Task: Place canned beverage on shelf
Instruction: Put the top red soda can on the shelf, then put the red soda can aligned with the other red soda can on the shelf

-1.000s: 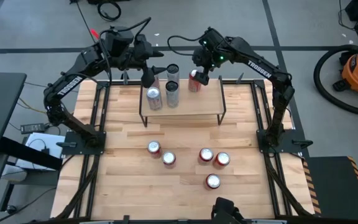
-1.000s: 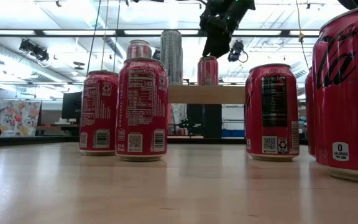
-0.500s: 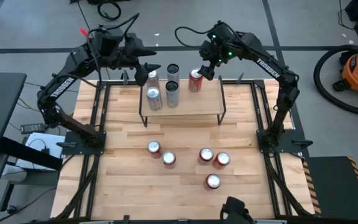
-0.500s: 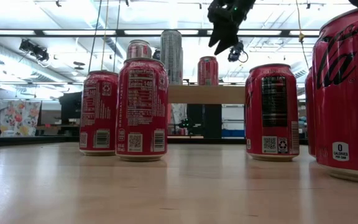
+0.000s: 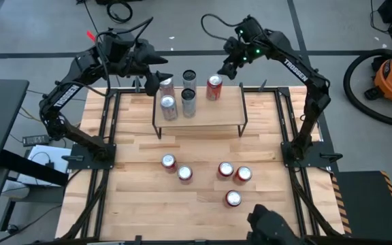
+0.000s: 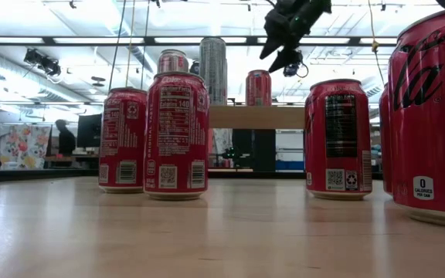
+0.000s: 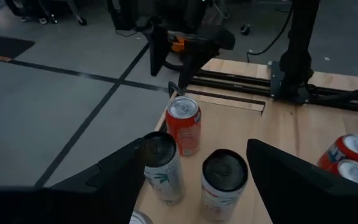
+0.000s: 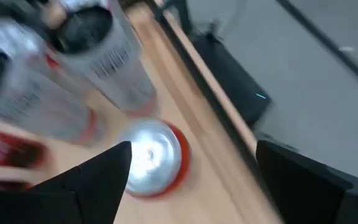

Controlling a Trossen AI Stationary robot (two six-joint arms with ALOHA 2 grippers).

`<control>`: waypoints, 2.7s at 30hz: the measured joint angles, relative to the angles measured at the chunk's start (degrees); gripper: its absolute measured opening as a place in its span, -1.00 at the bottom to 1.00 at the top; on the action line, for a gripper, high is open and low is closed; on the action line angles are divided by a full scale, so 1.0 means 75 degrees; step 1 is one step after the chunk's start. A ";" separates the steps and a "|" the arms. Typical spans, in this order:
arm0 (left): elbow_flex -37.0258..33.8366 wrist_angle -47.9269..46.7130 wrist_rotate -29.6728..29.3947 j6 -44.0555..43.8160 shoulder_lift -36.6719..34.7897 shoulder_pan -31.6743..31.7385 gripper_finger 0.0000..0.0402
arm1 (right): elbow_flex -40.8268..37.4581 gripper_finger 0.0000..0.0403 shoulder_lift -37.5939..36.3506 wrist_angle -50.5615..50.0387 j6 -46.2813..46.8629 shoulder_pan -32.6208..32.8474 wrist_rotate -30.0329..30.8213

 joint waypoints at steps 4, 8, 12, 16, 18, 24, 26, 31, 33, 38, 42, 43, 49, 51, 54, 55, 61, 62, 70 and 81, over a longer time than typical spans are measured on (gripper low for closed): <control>0.0002 -0.0009 -0.0028 0.0054 0.0000 0.0096 0.43 | -0.0543 0.72 0.0012 0.0856 0.0698 -0.0267 -0.0890; 0.0000 -0.0070 -0.0023 0.0017 -0.0031 0.0093 0.43 | -0.1050 0.71 0.0014 0.1086 0.1213 -0.0579 -0.1595; 0.0005 -0.0055 -0.0020 0.0064 -0.0109 0.0143 0.43 | -0.1673 0.70 0.0012 0.1421 0.1763 -0.0801 -0.2333; 0.0003 -0.0067 -0.0029 0.0090 -0.0087 0.0143 0.43 | -0.2315 0.70 0.0012 0.2281 0.2276 -0.0846 -0.2882; 0.0003 -0.0067 -0.0024 0.0096 -0.0093 0.0140 0.43 | -0.2625 0.70 0.0012 0.2929 0.2696 -0.0846 -0.3408; 0.0003 -0.0166 -0.0026 0.0102 -0.0093 0.0143 0.43 | -0.3191 0.70 0.0015 0.3834 0.3453 -0.0840 -0.4073; 0.0003 -0.0218 -0.0026 0.0108 -0.0093 0.0143 0.43 | -0.3241 0.70 0.0015 0.3865 0.3461 -0.0828 -0.4111; 0.0003 -0.0209 -0.0028 0.0169 -0.0093 0.0143 0.43 | -0.3274 0.70 0.0015 0.3845 0.3511 -0.0768 -0.4328; 0.0003 -0.0207 -0.0027 0.0169 -0.0093 0.0143 0.43 | -0.3276 0.70 0.0015 0.3840 0.3546 -0.0720 -0.4378; 0.0003 -0.0204 -0.0026 0.0169 -0.0093 0.0143 0.43 | -0.3273 0.70 0.0015 0.3837 0.3543 -0.0573 -0.4488; 0.0003 -0.0204 -0.0029 0.0166 -0.0093 0.0143 0.43 | -0.3273 0.70 0.0015 0.3836 0.3505 -0.0474 -0.4539; 0.0003 -0.0204 -0.0027 0.0166 -0.0093 0.0143 0.43 | -0.3275 0.70 0.0015 0.3841 0.3465 -0.0447 -0.4517; 0.0003 -0.0263 -0.0029 0.0160 -0.0093 0.0131 0.43 | -0.3274 0.68 -0.0028 0.4316 0.3463 -0.0411 -0.3906; 0.0003 -0.0349 -0.0029 0.0149 -0.0093 0.0131 0.43 | -0.3251 0.66 -0.0166 0.4409 0.3433 -0.0439 -0.3728; 0.0003 -0.0431 -0.0029 0.0121 -0.0096 0.0131 0.43 | -0.3102 0.64 -0.0505 0.4238 0.3170 -0.0504 -0.3359; 0.0003 -0.0451 -0.0029 0.0118 -0.0098 0.0131 0.43 | -0.3071 0.63 -0.0652 0.4099 0.3046 -0.0536 -0.3205; 0.0003 -0.0444 -0.0029 0.0118 -0.0099 0.0131 0.43 | -0.3043 0.62 -0.1578 0.2572 0.2026 -0.0654 -0.1815; 0.0003 -0.0405 -0.0029 0.0119 -0.0099 0.0131 0.43 | -0.3043 0.62 -0.1705 0.2274 0.1886 -0.0647 -0.1658; 0.0003 -0.0068 0.0150 -0.0042 -0.0102 0.0045 0.43 | -0.3045 0.62 -0.2519 0.0439 0.1185 0.0815 0.0560; 0.0003 0.0347 -0.0405 -0.1023 -0.0099 -0.1371 0.43 | -0.3043 0.62 -0.3135 -0.0637 0.2941 0.3581 0.2853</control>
